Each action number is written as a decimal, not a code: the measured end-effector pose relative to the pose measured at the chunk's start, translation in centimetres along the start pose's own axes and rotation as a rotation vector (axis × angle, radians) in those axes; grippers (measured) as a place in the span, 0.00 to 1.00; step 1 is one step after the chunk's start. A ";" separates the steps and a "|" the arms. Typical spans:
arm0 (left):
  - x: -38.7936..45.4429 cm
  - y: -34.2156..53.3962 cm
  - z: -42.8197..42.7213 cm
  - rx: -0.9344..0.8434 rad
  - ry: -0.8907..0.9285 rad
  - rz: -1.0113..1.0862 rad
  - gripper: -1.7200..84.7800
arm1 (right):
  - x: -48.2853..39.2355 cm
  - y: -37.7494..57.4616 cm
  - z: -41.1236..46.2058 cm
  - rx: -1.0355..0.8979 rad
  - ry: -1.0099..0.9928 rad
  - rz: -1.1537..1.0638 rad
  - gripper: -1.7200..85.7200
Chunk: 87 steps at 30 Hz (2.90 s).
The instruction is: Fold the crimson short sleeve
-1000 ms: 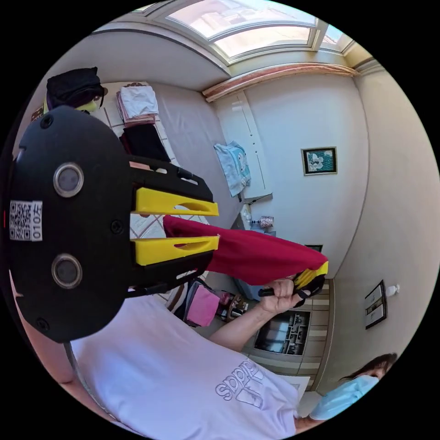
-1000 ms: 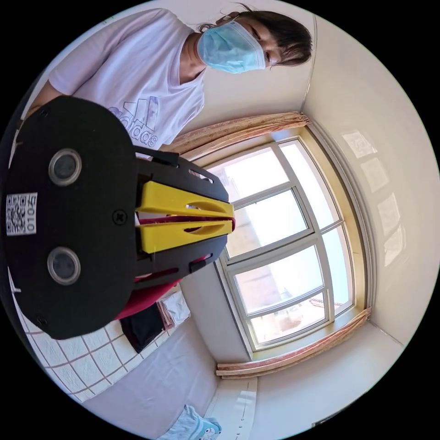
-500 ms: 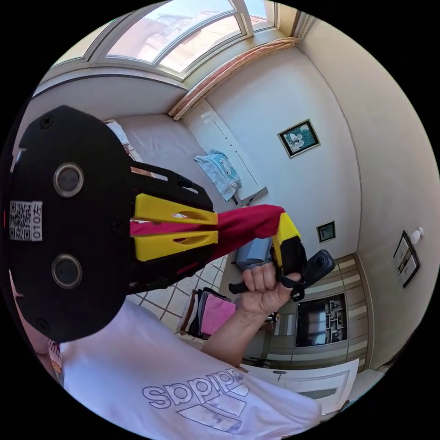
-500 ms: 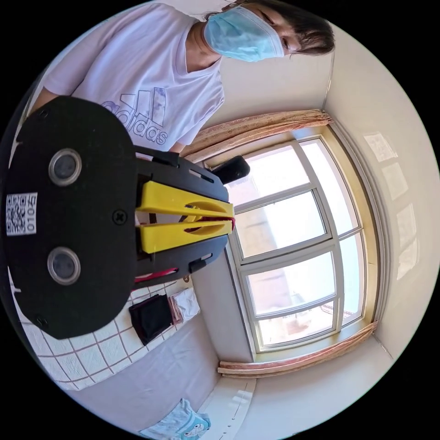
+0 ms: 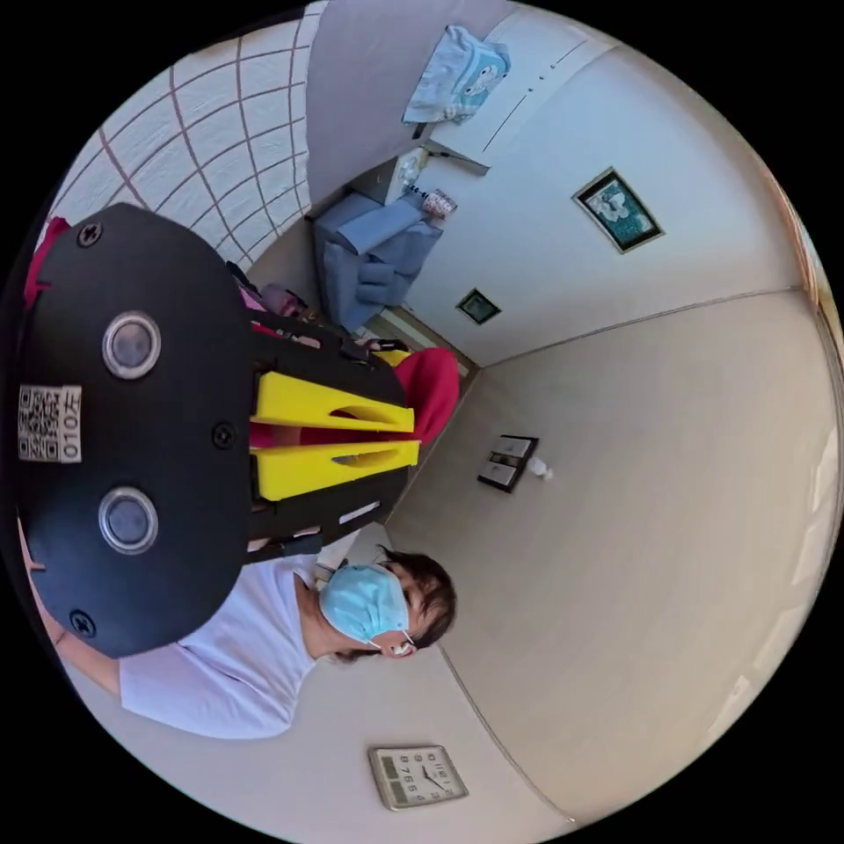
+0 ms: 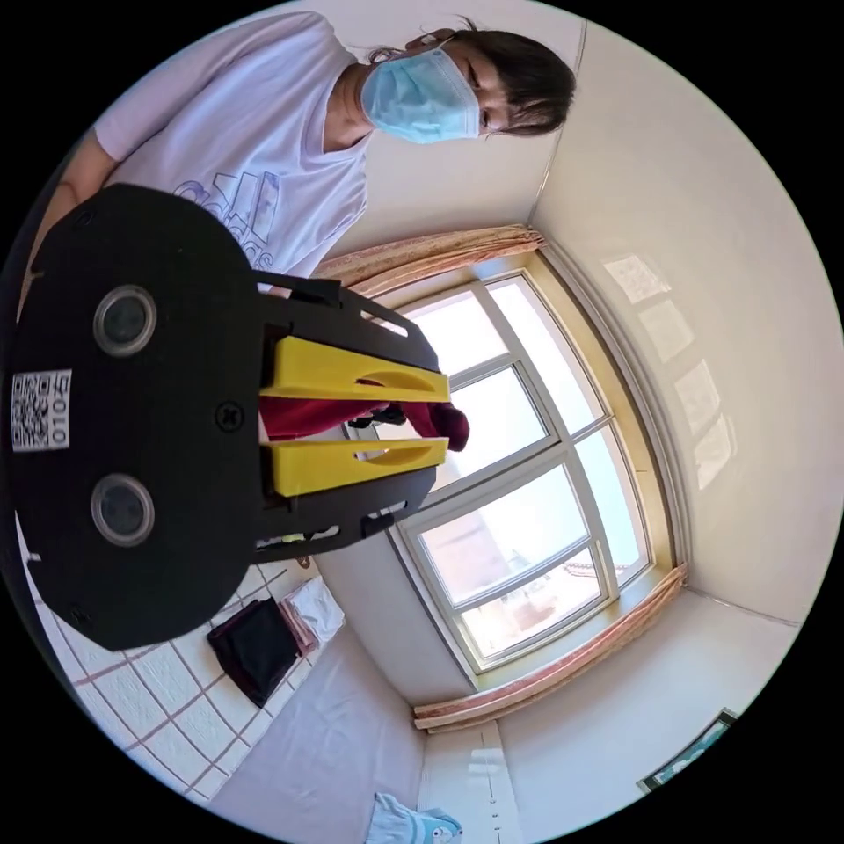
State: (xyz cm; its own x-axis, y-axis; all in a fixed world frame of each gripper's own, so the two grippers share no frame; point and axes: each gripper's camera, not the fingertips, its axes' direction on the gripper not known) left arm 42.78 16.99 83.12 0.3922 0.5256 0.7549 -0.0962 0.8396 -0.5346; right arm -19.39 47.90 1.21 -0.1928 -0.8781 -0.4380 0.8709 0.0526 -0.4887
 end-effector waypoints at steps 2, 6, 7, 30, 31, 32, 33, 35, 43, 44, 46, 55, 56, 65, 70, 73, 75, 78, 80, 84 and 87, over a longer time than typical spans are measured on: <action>0.7 -0.1 -1.4 0.060 -0.117 0.027 0.02 | -1.5 -0.3 -0.2 -0.024 -0.002 -0.042 0.11; 1.6 0.0 -1.1 0.005 -0.263 0.078 0.02 | -5.5 -0.8 2.4 -0.169 0.102 -0.173 0.12; 1.6 0.0 -0.8 -0.006 -0.264 0.083 0.02 | -6.2 -0.6 3.5 -0.209 0.149 -0.208 0.12; 2.6 2.4 1.3 0.038 -0.496 0.135 0.02 | -10.4 -0.2 8.8 -0.391 0.283 -0.254 0.08; 2.6 2.6 1.3 0.038 -0.496 0.130 0.02 | -10.5 -0.3 8.4 -0.372 0.277 -0.247 0.08; 2.6 2.9 1.4 0.039 -0.486 0.121 0.02 | -10.7 -0.4 8.2 -0.356 0.273 -0.250 0.08; 2.7 3.2 1.5 0.042 -0.473 0.113 0.02 | -11.1 -0.5 7.8 -0.319 0.259 -0.265 0.09; 3.0 3.6 1.8 0.048 -0.472 0.109 0.02 | -11.7 -0.5 7.6 -0.285 0.253 -0.283 0.10; 5.0 5.0 4.4 0.048 -0.528 0.142 0.03 | -14.0 -0.1 11.1 -0.374 0.303 -0.338 0.05; 5.1 5.4 4.6 0.036 -0.560 0.138 0.03 | -14.1 -0.2 11.1 -0.383 0.323 -0.329 0.05; 5.4 5.9 5.5 -0.050 -0.637 0.167 0.04 | -14.6 -0.8 11.3 -0.417 0.374 -0.321 0.04; 11.6 9.5 12.4 -0.576 -0.955 0.633 0.13 | -19.8 -1.0 15.2 -0.653 0.374 -0.574 0.04; 12.6 9.5 14.0 -0.613 -0.923 0.692 0.14 | -20.1 -1.0 15.6 -0.659 0.345 -0.593 0.04; 17.4 10.8 21.1 -0.825 -0.499 0.966 0.18 | -23.3 -0.8 16.6 -0.728 0.026 -0.695 0.04; 19.1 11.4 22.7 -0.849 -0.418 0.983 0.16 | -22.9 0.1 17.1 -0.757 0.068 -0.648 0.04; 19.1 13.2 24.2 -0.962 -0.336 0.939 0.13 | -22.7 -0.1 16.1 -0.726 0.087 -0.615 0.04; 19.2 14.4 24.5 -0.953 -0.400 0.905 0.09 | -22.5 0.1 15.5 -0.722 0.142 -0.607 0.04; 19.9 14.3 23.1 -0.917 -0.469 0.848 0.05 | -22.1 0.5 14.9 -0.705 0.161 -0.585 0.05; 20.8 13.9 22.4 -0.903 -0.565 0.848 0.04 | -21.8 0.8 14.5 -0.675 0.157 -0.570 0.05; 24.4 12.7 21.8 -0.867 -0.872 0.897 0.02 | -21.9 1.7 14.6 -0.585 0.080 -0.564 0.06; 29.1 13.1 20.1 -0.679 -0.803 1.077 0.02 | -22.2 3.3 16.0 -0.514 0.004 -0.575 0.05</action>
State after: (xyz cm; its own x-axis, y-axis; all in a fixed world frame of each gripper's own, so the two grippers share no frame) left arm 34.51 46.05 105.70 -0.2011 0.9543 -0.2210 0.5145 -0.0891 -0.8528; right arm -5.02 59.95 21.42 -0.5540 -0.8325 -0.0109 0.3139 -0.1967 -0.9288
